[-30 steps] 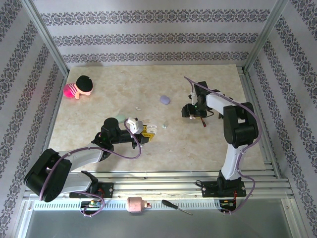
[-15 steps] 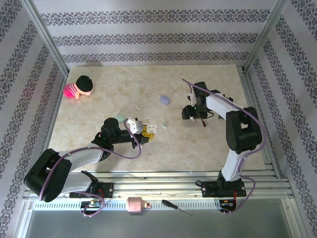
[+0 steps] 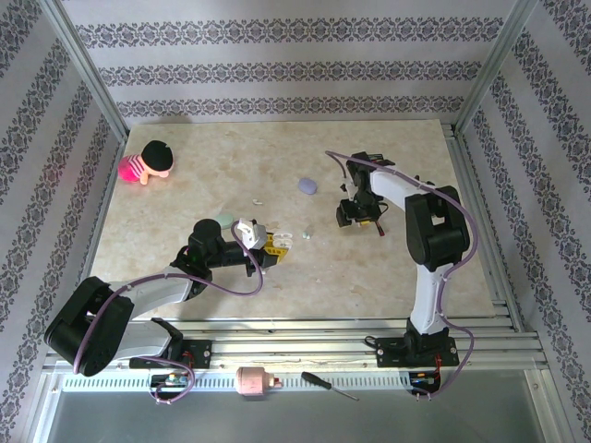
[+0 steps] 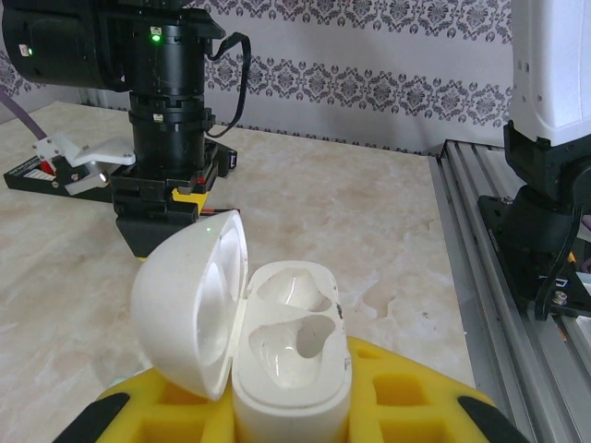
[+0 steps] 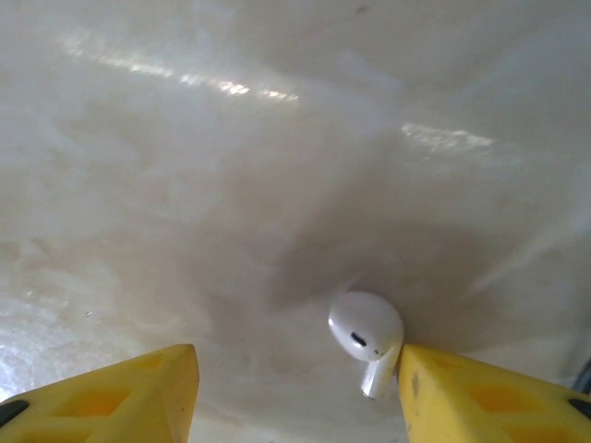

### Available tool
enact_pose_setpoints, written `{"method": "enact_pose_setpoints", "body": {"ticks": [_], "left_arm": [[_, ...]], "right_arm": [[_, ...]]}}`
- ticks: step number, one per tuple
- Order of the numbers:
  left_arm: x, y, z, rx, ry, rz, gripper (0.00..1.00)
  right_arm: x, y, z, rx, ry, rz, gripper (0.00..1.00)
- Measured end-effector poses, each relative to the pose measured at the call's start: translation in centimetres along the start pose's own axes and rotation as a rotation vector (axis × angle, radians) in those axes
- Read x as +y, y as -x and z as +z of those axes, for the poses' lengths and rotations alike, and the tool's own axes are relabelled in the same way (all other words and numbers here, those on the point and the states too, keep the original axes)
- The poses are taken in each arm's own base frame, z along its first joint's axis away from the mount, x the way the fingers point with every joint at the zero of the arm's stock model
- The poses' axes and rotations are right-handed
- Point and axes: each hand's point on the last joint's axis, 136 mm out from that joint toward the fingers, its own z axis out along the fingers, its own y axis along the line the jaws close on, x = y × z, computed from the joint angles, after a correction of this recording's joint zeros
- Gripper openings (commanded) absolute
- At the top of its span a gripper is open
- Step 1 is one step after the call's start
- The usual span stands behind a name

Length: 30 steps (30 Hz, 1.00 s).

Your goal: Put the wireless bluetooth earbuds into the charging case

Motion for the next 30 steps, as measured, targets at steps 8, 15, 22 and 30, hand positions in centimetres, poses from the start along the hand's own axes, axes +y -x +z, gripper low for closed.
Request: {"method": "enact_pose_setpoints", "body": {"ticks": [8,15,22,30], "left_arm": [[0.1,0.0,-0.1,0.0,0.003,0.0,0.04],[0.1,0.0,-0.1,0.0,0.003,0.0,0.04],[0.1,-0.1,0.0,0.002,0.003,-0.002,0.05],[0.2,-0.5,0.1,0.012,0.002,-0.013,0.05]], "right_arm": [[0.4,-0.9,0.3,0.018,-0.02,-0.016,0.59],[-0.8,-0.3,-0.6,-0.016,-0.024,0.077,0.59],[-1.3,1.2,-1.7,-0.042,0.044,0.196,0.44],[-1.3,2.5,-2.0,-0.042,0.059,0.237,0.41]]}}
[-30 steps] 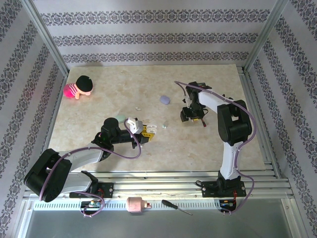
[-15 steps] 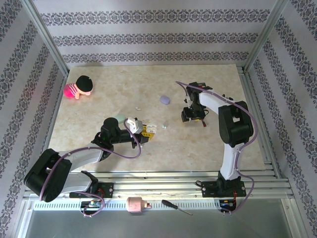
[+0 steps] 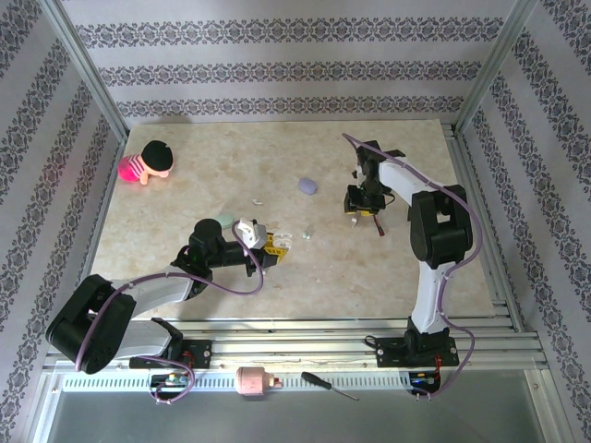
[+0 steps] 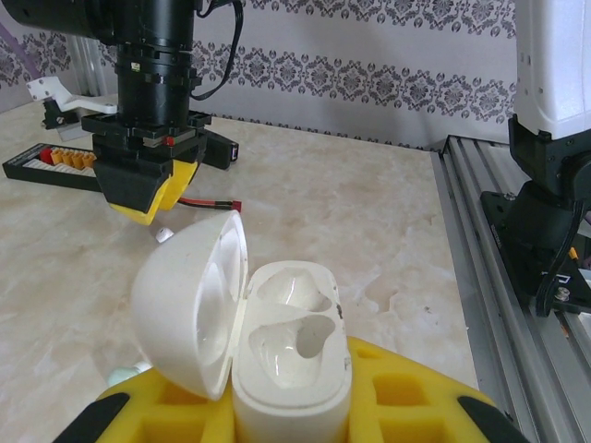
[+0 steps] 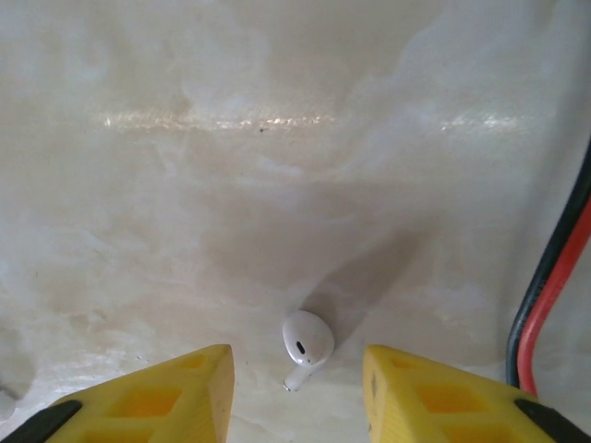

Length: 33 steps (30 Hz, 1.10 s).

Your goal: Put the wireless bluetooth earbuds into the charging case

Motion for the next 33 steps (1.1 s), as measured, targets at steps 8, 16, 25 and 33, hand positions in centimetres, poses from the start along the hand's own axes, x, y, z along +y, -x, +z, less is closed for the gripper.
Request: {"method": "enact_pose_setpoints", "body": {"ticks": [8,16,25,33], "left_arm": [[0.2,-1.0,0.3,0.023,-0.003,-0.023,0.05],[0.3,-1.2,0.4,0.021,-0.006,-0.022,0.05],[0.3,-1.2,0.5,0.02,-0.007,-0.021,0.05],[0.3,-1.0,0.5,0.01,-0.006,-0.019,0.05]], "right_arm": [[-0.4,-0.6,1.2,0.059,-0.016,0.014,0.37],[-0.5,-1.0,2.0,0.086,-0.023,0.017,0.33],[-0.5,-0.9,2.2,0.091,-0.025,0.017,0.27],[0.0,-1.1,2.3,0.09,-0.04,-0.01,0.22]]}}
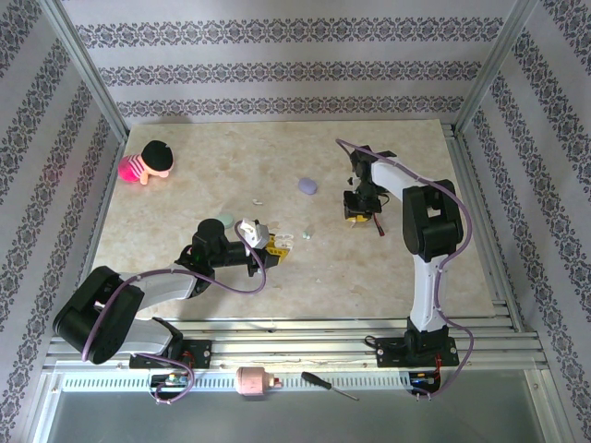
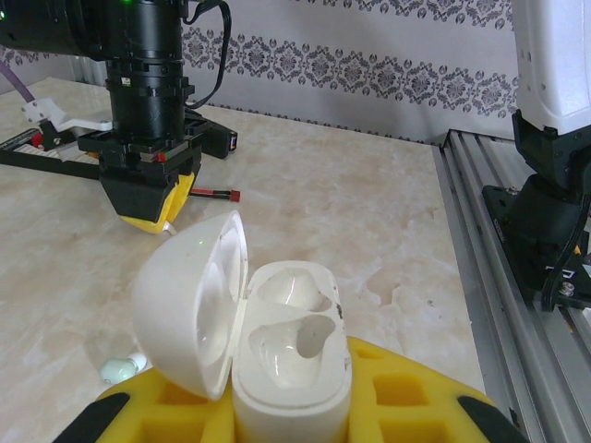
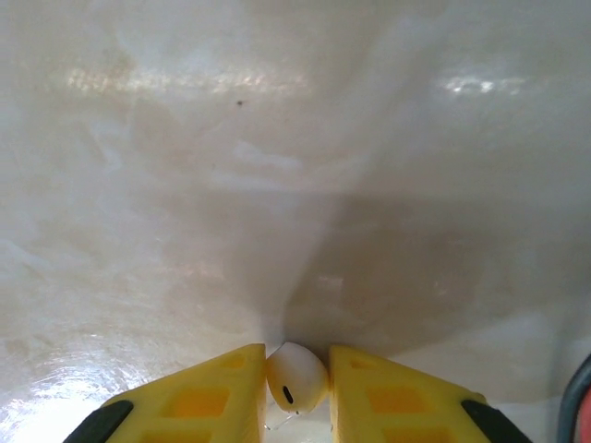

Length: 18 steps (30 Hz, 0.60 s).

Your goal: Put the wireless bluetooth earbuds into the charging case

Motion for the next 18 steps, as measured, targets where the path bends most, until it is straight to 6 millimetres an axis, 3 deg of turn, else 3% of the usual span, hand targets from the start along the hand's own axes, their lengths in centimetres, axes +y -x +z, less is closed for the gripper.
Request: {"method": "enact_pose_setpoints", "body": {"ticks": [10,18], "left_arm": [[0.1,0.3,0.0,-0.011,0.002,0.0,0.05],[0.3,-0.5,0.3,0.005,0.004,-0.034,0.04]], "right_arm": [[0.7,-0.4,-0.8,-0.062,-0.035,-0.099,0.21],[3.9,-1.5,-5.0,-0.282,0.001,-0.298,0.21]]}}
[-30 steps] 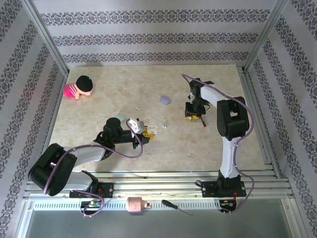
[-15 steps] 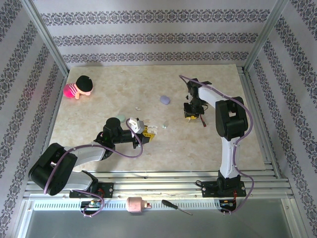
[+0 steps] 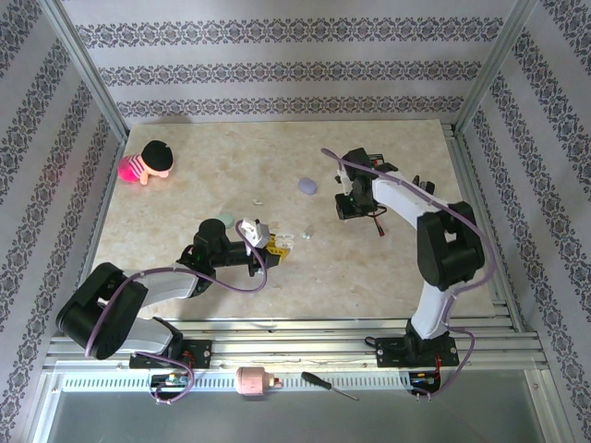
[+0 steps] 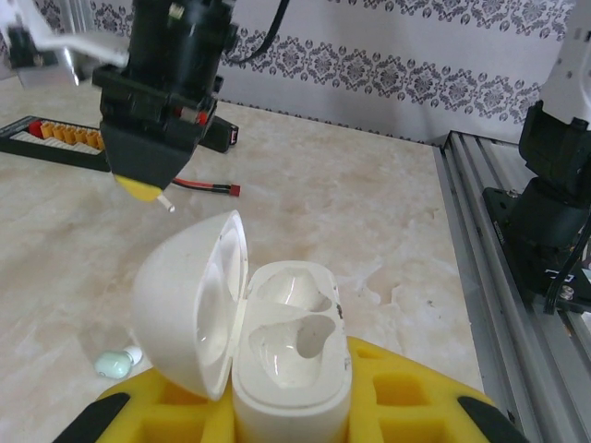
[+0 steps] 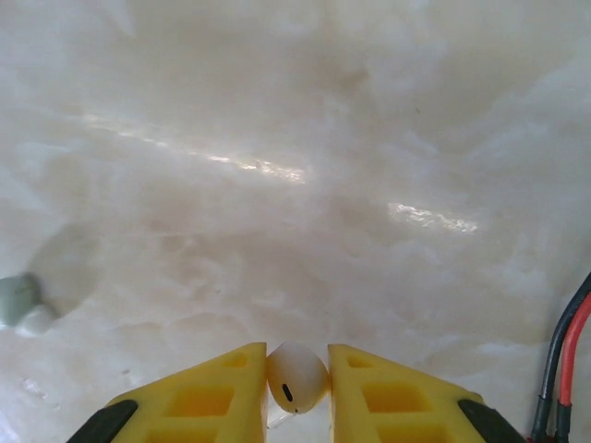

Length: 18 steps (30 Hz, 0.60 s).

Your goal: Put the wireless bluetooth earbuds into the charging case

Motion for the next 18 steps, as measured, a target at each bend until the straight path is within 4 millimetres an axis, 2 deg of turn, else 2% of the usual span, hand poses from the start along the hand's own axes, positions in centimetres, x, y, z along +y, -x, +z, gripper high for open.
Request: {"method": "enact_pose_setpoints", "body": {"ticks": [10,18], "left_arm": [[1.0,-0.2,0.5,0.011,0.028,-0.04,0.04],[1.6,0.3,0.6,0.002,0.05,-0.061,0.04]], "right_arm": [[5.2,0.4,-4.8,-0.286,0.065,-0.219,0.2],[10.2,0.9,-10.6,-0.476,0.15,-0.364,0.2]]}}
